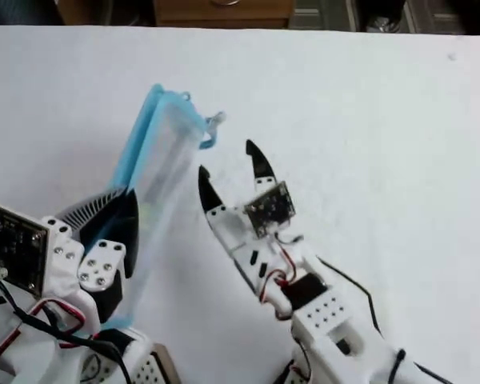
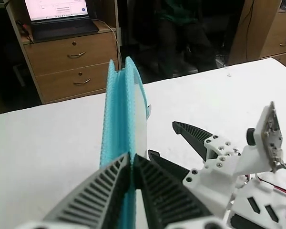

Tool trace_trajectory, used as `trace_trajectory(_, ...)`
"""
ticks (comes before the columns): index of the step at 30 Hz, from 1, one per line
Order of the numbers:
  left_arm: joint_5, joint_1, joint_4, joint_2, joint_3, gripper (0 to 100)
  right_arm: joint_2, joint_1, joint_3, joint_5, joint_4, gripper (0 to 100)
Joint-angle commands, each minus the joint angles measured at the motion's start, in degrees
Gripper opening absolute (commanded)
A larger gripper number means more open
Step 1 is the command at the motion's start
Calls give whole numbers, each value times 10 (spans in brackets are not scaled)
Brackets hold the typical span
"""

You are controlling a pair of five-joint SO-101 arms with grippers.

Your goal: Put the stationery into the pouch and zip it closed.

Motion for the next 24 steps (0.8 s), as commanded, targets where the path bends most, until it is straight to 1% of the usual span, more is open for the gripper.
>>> trace_trajectory(1,5,0,-12,3,-28,24,65,5,-70,-5,-15,296)
trace_trajectory(9,5,0,-12,2,-28,24,226,45,-178,-5,-20,295)
trace_trajectory(13,5,0,-12,2,-28,24,300,67,-204,-5,-76,295)
trace_trajectory(24,4,0,-11,2,-25,24,484,65,-307,-2,-170,293)
